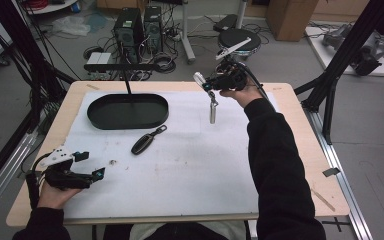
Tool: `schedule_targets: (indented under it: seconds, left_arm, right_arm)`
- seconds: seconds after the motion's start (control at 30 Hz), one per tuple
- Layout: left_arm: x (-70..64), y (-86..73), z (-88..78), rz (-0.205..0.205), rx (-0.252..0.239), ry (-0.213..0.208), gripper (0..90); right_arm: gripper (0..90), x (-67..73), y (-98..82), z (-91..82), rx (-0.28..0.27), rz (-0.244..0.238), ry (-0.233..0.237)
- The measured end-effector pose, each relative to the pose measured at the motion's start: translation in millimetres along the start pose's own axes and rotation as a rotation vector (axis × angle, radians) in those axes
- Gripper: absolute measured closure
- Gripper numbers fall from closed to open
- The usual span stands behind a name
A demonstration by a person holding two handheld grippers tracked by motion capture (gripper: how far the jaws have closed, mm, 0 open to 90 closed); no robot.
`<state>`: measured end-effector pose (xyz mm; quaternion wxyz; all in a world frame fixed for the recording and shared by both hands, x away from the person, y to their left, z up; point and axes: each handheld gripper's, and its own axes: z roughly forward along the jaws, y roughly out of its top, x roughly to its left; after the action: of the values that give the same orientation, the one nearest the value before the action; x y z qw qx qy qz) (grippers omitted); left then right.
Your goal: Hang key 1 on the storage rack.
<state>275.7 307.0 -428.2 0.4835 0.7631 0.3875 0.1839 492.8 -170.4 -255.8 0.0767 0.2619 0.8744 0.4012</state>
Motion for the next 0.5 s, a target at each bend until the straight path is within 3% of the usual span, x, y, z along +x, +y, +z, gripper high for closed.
schedule_targets:
  seconds: [0.5]
  left_arm:
    - [0.3, -0.3, -0.2, 0.0, -0.004, -0.005, 9.1]
  right_arm:
    - [75.7, 21.4, 37.2, 28.8, 0.0, -0.062, 0.068]
